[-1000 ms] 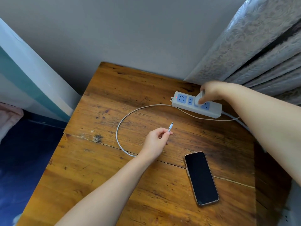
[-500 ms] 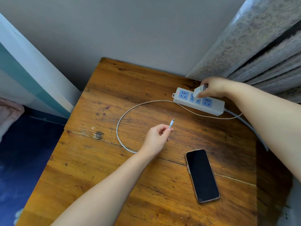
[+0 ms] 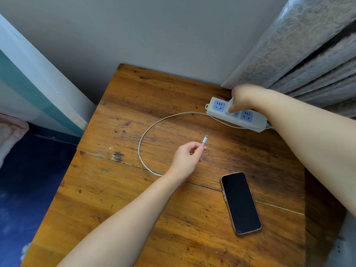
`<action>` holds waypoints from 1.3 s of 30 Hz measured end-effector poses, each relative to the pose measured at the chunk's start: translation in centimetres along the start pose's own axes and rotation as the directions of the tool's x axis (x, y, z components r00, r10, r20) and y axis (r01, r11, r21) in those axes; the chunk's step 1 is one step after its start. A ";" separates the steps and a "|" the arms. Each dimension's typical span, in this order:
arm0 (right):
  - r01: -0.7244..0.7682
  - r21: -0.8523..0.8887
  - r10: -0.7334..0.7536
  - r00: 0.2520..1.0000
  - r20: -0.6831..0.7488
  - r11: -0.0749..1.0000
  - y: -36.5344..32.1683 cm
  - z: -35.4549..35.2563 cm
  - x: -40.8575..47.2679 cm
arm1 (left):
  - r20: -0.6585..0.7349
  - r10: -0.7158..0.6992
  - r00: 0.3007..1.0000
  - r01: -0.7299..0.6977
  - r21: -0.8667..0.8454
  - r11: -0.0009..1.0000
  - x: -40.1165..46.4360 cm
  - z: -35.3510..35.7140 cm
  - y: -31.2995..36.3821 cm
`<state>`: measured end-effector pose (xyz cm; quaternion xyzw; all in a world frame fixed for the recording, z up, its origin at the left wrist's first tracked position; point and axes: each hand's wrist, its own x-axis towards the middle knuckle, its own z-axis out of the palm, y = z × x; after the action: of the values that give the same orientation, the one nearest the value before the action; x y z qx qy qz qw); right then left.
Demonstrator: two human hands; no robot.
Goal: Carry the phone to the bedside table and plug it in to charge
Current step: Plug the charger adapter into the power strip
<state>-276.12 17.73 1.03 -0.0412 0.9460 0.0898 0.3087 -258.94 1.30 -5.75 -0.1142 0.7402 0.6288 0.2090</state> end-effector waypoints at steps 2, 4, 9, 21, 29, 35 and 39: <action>-0.002 -0.014 0.002 1.000 0.009 1.000 -0.7 0.0 0.1 | 0.004 0.003 1.000 -0.003 0.001 1.000 -0.1 -0.1 0.0; -0.004 -0.020 0.004 1.000 0.008 1.000 -0.9 -0.1 0.2 | 0.001 0.009 1.000 -0.009 0.000 1.000 -0.1 -0.2 0.2; -0.032 -0.024 0.032 0.999 -0.002 0.999 -1.2 0.8 0.3 | -0.003 0.011 1.000 -0.011 0.012 1.000 -0.1 -0.9 0.7; 0.300 0.205 -0.125 0.794 -0.595 0.932 -0.4 3.2 -4.6 | -0.019 0.087 0.996 -0.088 -0.053 0.995 -1.5 -0.5 2.5; 0.217 0.947 -0.041 0.976 -0.214 0.238 -1.5 10.0 -16.2 | 0.059 0.102 0.993 -0.092 -0.146 0.985 -5.8 3.9 3.7; 0.017 0.998 0.058 0.998 -0.013 -0.061 1.0 15.9 -21.9 | 0.263 -0.054 0.963 0.096 -0.150 0.984 -10.1 6.3 0.5; -0.118 0.992 0.289 0.952 0.101 0.043 1.4 22.9 -24.7 | 0.142 -0.354 0.924 0.367 -0.082 0.926 -12.5 7.6 -3.2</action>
<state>-243.19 24.12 -2.30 0.3077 0.7666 -0.5349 0.1775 -245.25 6.93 -3.90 -0.2199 0.6572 0.6241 0.3607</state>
